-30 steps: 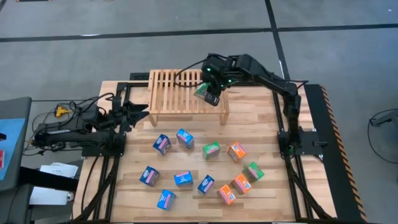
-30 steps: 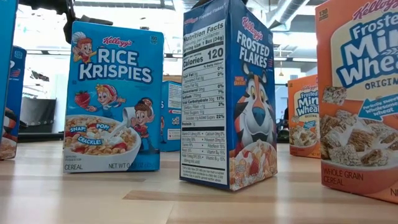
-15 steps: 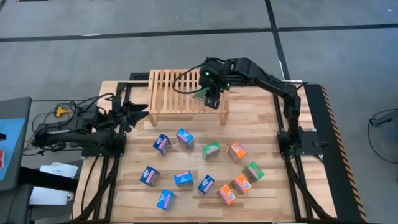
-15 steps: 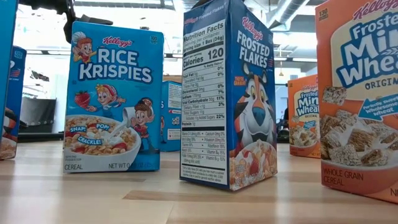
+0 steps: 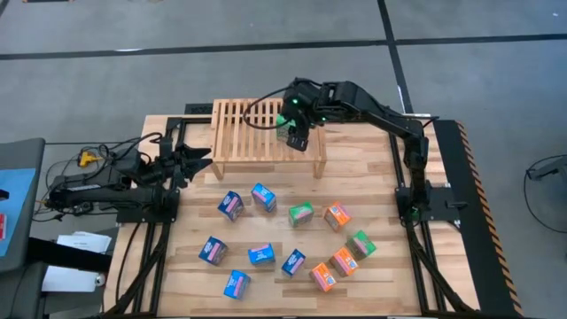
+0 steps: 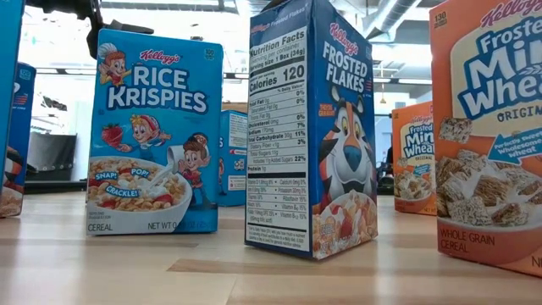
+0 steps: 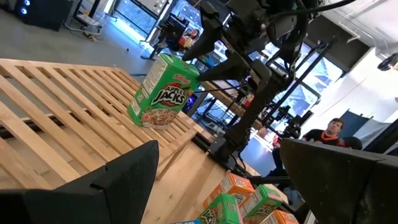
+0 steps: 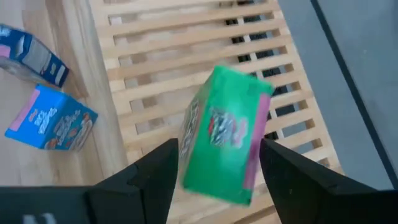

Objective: Stack cereal on shelf
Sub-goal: Put the top right green cereal box on the shelf

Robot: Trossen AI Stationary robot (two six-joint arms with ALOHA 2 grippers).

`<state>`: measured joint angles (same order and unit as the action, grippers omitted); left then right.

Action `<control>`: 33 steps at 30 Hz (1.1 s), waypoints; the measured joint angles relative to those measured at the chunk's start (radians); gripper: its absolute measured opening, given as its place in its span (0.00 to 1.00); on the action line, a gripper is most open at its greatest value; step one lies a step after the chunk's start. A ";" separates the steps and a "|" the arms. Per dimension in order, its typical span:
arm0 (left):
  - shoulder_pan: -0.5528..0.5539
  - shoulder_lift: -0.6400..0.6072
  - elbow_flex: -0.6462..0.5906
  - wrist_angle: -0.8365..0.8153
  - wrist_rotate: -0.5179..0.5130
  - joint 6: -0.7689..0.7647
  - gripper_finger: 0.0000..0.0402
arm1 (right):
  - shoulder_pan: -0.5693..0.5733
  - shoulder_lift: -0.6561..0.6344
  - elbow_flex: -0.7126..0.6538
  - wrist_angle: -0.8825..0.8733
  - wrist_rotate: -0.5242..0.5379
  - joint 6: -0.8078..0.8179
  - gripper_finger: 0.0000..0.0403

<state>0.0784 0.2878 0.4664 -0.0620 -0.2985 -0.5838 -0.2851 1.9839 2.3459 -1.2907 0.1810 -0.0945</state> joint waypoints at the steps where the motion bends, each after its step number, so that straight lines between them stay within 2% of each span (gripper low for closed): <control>1: 0.000 0.000 0.000 0.000 0.000 0.000 0.81 | -0.002 0.000 0.000 0.012 0.000 0.000 0.64; 8: 0.000 0.000 0.000 0.000 0.002 0.001 0.81 | -0.002 0.000 0.000 0.035 0.000 0.000 0.67; 15: 0.000 0.005 0.000 0.002 0.001 0.015 0.81 | 0.012 -0.049 0.000 0.048 0.002 0.072 0.67; 19: 0.000 0.052 0.000 0.043 0.007 0.036 0.81 | 0.021 -0.087 0.000 0.028 0.002 0.135 0.67; 24: 0.001 0.170 0.000 0.185 0.046 0.075 0.81 | 0.032 -0.131 0.000 -0.044 0.006 0.244 0.67; 30: 0.056 0.249 0.071 0.223 0.180 0.137 0.81 | 0.096 -0.183 -0.011 -0.074 0.177 0.282 0.67; 33: 0.105 0.251 0.128 0.183 0.249 0.166 0.81 | 0.125 -0.226 -0.095 -0.051 0.220 0.331 0.67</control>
<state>0.1829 0.5392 0.5939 0.1213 -0.0495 -0.4179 -0.1605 1.7574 2.2506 -1.3413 0.4006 0.2361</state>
